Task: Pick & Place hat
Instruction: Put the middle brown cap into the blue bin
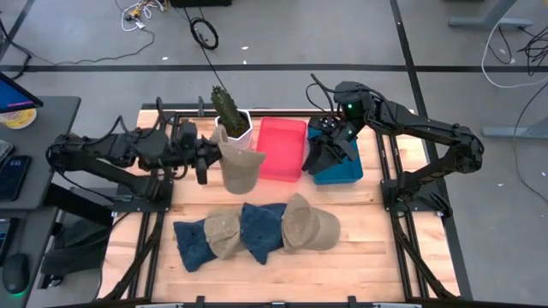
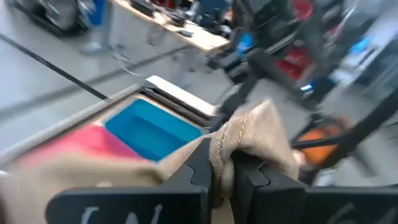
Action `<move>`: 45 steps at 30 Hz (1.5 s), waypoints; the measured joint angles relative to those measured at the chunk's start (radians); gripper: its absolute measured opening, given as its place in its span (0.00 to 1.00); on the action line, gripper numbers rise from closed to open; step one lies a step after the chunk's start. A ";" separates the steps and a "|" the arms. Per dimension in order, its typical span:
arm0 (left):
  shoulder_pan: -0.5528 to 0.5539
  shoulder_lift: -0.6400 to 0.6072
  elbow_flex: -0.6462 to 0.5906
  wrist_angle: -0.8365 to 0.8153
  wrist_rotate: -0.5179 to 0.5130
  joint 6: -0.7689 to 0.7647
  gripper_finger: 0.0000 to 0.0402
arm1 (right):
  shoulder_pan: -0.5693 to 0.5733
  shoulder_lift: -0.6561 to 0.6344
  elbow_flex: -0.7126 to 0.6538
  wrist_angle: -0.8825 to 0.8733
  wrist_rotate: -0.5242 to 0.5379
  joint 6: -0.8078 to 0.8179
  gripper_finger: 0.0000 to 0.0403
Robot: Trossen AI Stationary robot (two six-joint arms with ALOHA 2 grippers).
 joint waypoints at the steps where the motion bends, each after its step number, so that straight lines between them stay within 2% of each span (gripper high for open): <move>1: 0.004 0.000 0.007 0.010 0.022 -0.026 0.07 | 0.000 0.000 0.000 0.002 0.009 -0.020 0.49; 4: 0.006 0.000 0.024 0.064 0.071 -0.098 0.06 | 0.003 0.000 0.000 0.007 0.049 -0.079 0.49; 10: 0.007 0.000 0.071 0.141 0.064 -0.203 0.06 | 0.022 0.000 0.000 0.005 0.137 -0.191 0.49; 15: 0.007 0.000 0.090 0.148 -0.058 -0.216 0.06 | 0.065 0.000 0.000 0.008 0.264 -0.294 0.49; 22: 0.008 0.002 0.091 0.270 -0.283 -0.167 0.06 | 0.136 0.000 0.000 0.079 0.545 -0.373 0.49; 29: 0.008 0.002 0.091 0.422 -0.341 -0.066 0.06 | 0.200 0.024 0.000 0.210 0.759 -0.350 0.49; 33: 0.008 0.002 0.091 0.494 -0.347 -0.007 0.06 | 0.214 0.041 -0.001 0.222 0.836 -0.341 0.55; 37: 0.008 0.003 0.091 0.556 -0.356 0.042 0.06 | 0.221 0.069 -0.001 0.306 0.855 -0.341 0.64; 42: 0.016 0.007 0.092 0.610 -0.357 0.068 0.06 | 0.231 0.131 0.000 0.498 0.858 -0.349 0.77; 45: 0.025 0.010 0.092 0.631 -0.356 0.069 0.06 | 0.239 0.178 0.000 0.602 0.907 -0.336 0.80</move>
